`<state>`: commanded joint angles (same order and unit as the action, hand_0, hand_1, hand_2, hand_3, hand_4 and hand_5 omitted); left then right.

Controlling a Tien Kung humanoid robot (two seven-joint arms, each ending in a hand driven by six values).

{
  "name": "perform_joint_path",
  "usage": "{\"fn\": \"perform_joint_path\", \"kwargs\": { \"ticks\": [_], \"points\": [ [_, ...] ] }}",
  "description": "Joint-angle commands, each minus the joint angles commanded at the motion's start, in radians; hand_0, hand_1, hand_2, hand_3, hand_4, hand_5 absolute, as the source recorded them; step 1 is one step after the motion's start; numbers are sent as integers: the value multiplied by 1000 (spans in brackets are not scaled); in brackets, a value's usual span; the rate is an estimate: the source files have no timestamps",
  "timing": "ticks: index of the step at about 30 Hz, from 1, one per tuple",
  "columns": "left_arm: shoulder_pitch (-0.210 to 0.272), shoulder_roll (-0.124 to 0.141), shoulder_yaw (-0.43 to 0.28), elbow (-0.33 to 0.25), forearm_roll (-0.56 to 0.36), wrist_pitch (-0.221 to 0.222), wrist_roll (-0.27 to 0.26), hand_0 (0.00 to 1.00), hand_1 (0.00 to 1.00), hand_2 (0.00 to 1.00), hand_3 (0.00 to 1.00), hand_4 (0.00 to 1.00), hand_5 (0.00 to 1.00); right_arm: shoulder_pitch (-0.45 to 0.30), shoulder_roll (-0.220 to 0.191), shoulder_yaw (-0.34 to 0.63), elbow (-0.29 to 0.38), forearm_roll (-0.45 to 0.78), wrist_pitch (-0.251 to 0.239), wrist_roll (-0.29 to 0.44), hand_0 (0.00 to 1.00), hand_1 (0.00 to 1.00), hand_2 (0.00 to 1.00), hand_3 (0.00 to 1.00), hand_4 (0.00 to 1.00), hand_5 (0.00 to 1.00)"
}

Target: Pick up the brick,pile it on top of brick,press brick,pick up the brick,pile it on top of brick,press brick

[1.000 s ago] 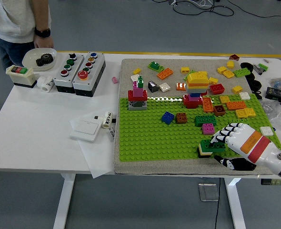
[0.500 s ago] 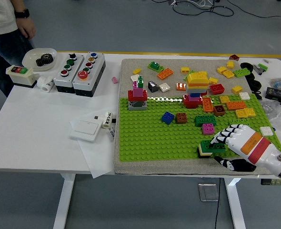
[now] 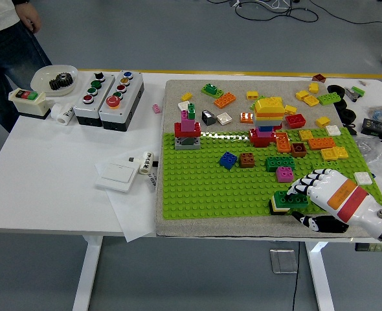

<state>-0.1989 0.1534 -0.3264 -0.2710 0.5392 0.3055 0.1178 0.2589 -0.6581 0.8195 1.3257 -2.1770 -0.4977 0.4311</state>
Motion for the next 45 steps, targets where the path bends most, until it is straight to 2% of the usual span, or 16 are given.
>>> {"fn": "perform_joint_path", "kwargs": {
  "ticks": [14, 26, 45],
  "points": [
    [0, 1, 1, 1, -1, 0, 0, 784, 786, 771, 624, 683, 641, -3, -7, 29, 31, 6, -9, 3, 487, 524, 610, 580, 656, 314],
    [4, 0, -2, 2, 3, -1, 1, 783, 788, 771, 625, 683, 641, -22, -6, 51, -3, -10, -6, 3, 466, 518, 606, 580, 653, 307],
    [8, -1, -1, -1, 5, -2, 0, 789, 790, 770, 624, 683, 641, -35, -1, 38, -14, -17, -2, 1, 466, 516, 606, 581, 655, 305]
  ]
}}
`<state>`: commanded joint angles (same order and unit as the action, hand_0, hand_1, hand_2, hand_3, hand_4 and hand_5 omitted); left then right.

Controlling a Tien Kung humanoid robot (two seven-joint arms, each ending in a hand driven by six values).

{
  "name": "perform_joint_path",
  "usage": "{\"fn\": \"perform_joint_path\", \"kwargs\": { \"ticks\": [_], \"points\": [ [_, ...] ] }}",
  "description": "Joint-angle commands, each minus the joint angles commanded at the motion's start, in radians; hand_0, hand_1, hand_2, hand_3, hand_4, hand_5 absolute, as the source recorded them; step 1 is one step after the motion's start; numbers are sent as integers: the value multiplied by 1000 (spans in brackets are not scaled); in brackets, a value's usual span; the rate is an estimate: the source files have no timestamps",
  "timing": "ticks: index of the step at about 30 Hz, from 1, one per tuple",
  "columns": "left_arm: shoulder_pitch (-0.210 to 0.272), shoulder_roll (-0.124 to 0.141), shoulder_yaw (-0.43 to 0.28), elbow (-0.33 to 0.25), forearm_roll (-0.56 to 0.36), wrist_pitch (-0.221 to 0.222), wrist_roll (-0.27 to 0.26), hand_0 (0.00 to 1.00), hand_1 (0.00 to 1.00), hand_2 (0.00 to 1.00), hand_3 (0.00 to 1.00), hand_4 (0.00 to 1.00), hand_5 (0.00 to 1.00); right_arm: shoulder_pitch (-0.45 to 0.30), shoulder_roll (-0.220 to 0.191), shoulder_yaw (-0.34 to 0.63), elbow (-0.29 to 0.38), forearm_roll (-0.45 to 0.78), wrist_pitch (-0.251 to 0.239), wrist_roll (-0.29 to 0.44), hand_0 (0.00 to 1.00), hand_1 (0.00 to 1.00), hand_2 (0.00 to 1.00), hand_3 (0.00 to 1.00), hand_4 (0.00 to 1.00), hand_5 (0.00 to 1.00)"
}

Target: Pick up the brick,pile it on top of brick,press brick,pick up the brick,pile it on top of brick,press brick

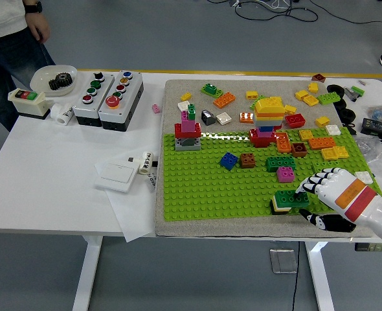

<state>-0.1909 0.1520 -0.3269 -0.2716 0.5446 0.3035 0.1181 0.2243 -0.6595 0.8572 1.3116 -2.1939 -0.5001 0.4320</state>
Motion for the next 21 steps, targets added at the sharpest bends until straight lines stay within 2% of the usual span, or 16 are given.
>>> {"fn": "perform_joint_path", "kwargs": {
  "ticks": [14, 21],
  "points": [
    [-3, 0, 7, -2, -7, 0, -2, 792, 790, 768, 624, 683, 640, 3, 1, -1, -3, 1, 0, -1, 462, 512, 604, 581, 656, 305],
    [-6, 1, 8, -1, -8, 1, -3, 791, 790, 768, 624, 683, 641, 6, -4, 20, 16, 10, -7, 2, 462, 512, 603, 582, 656, 305]
  ]
}}
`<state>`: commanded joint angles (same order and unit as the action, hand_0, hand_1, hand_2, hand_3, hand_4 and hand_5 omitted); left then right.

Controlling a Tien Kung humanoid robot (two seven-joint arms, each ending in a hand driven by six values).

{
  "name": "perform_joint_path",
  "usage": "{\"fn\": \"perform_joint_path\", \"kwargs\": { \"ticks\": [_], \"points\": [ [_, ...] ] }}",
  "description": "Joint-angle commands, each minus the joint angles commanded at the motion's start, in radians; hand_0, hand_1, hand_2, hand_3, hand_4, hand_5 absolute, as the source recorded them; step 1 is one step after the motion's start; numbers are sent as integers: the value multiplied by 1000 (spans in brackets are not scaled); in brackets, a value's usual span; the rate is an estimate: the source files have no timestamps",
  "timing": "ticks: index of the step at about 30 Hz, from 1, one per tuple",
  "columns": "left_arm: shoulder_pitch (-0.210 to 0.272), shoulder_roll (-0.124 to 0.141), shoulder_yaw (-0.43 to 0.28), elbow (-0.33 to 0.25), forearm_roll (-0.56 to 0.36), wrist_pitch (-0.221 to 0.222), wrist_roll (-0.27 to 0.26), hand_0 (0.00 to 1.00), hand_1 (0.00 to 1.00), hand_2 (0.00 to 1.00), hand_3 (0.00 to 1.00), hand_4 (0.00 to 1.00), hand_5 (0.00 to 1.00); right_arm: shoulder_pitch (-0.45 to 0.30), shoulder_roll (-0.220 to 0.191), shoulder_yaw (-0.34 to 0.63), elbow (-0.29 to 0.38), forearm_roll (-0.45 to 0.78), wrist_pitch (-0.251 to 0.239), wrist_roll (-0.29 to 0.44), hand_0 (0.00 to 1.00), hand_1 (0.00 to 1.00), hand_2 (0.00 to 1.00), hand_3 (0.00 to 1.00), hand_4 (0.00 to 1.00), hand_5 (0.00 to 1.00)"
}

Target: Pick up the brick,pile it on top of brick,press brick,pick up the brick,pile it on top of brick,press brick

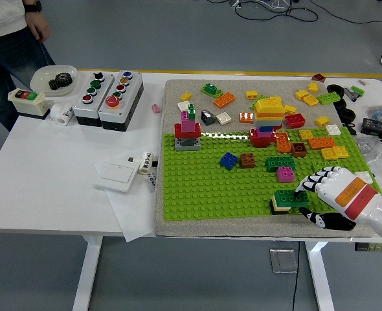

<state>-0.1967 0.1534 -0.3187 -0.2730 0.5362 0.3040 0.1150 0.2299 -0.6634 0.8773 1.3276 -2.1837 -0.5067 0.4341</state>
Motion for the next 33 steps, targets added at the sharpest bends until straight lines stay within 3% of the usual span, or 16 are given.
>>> {"fn": "perform_joint_path", "kwargs": {
  "ticks": [13, 15, 16, 21, 22, 24, 27, 28, 33],
  "points": [
    [1, 1, 0, 2, -1, 0, 0, 784, 788, 768, 623, 683, 641, 7, -5, 22, 16, 67, -2, -15, 462, 516, 604, 582, 657, 308],
    [1, 1, -1, 2, 0, 0, 0, 784, 788, 768, 623, 683, 641, 14, -7, 18, 28, 119, 13, -53, 462, 516, 604, 582, 657, 308],
    [2, 2, -1, 2, 1, 0, 0, 781, 788, 768, 622, 683, 640, 22, -9, 12, 41, 145, 22, -77, 526, 605, 689, 646, 732, 338],
    [4, 2, -4, 3, 3, 0, 1, 781, 788, 768, 622, 683, 640, 72, -14, -18, 89, 220, 40, -223, 526, 605, 689, 646, 732, 338],
    [4, 2, -4, 4, 4, 0, 1, 778, 786, 767, 622, 683, 640, 74, -14, -19, 91, 222, 40, -234, 623, 651, 738, 750, 809, 371],
    [6, 3, -4, 4, 4, 0, 2, 778, 786, 767, 622, 683, 640, 113, -10, -37, 92, 242, 46, -284, 623, 651, 738, 750, 809, 371],
    [8, 3, -4, 5, 2, 1, 2, 778, 786, 767, 622, 683, 640, 162, -4, -59, 75, 247, 41, -325, 623, 651, 738, 750, 809, 371],
    [9, 3, -4, 6, 1, 1, 2, 772, 786, 767, 623, 683, 640, 176, -2, -64, 69, 244, 39, -331, 681, 696, 768, 819, 858, 387],
    [12, 3, -2, 7, -7, 3, 0, 772, 786, 767, 623, 683, 640, 231, 6, -80, 22, 236, 44, -348, 681, 696, 768, 819, 858, 387]
  ]
}}
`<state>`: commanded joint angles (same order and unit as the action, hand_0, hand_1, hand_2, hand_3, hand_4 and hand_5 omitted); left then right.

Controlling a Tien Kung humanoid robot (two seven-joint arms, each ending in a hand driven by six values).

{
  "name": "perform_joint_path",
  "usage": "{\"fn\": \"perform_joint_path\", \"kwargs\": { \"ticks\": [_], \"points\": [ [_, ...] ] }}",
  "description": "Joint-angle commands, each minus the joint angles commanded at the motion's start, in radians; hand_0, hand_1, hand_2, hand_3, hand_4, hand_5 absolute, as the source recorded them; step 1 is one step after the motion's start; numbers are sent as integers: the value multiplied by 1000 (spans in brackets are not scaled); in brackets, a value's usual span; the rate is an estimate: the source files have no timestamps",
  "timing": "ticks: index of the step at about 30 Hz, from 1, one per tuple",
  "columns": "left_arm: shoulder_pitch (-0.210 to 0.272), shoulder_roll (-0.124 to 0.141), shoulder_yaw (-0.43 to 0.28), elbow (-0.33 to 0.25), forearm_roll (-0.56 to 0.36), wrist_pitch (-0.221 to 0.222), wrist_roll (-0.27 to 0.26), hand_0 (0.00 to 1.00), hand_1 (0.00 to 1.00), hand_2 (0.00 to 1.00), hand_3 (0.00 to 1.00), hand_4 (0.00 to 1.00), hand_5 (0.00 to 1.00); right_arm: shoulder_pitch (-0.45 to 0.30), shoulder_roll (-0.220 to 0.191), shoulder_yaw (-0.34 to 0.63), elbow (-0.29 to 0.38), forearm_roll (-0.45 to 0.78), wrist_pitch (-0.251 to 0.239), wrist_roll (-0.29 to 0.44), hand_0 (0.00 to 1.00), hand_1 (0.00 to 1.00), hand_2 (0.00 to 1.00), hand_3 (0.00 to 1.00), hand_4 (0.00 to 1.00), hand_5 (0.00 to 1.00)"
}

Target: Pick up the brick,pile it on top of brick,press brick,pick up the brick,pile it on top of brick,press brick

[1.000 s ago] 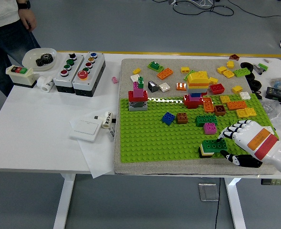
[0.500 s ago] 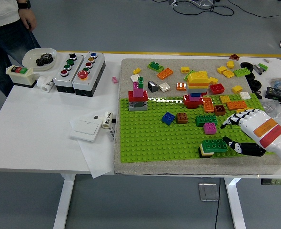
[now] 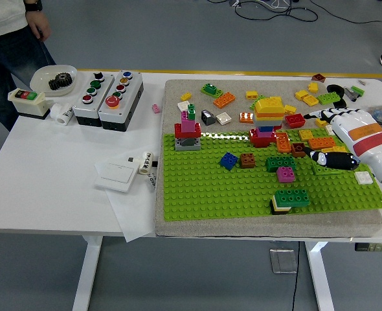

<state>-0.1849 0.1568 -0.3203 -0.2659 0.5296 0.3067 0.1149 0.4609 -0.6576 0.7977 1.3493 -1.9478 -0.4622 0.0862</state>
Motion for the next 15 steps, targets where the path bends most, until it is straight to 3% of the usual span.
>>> {"fn": "perform_joint_path", "kwargs": {
  "ticks": [1, 12, 13, 15],
  "points": [
    [2, 0, 0, 0, -3, 1, -1, 774, 790, 767, 623, 683, 641, 9, 1, -3, -10, 2, 9, -4, 722, 719, 791, 832, 894, 423],
    [9, -3, -11, 1, 14, -1, 5, 774, 790, 767, 623, 684, 641, 57, 9, -25, -93, 33, 55, -10, 739, 738, 808, 840, 925, 460],
    [10, -4, -13, 1, 16, -1, 6, 775, 790, 767, 622, 683, 642, 61, 3, -25, -108, 34, 61, -8, 737, 728, 794, 822, 847, 421],
    [10, -4, -14, 1, 18, -1, 7, 775, 790, 767, 622, 683, 642, 64, -1, -24, -121, 36, 66, -3, 737, 728, 794, 822, 847, 421]
  ]
}}
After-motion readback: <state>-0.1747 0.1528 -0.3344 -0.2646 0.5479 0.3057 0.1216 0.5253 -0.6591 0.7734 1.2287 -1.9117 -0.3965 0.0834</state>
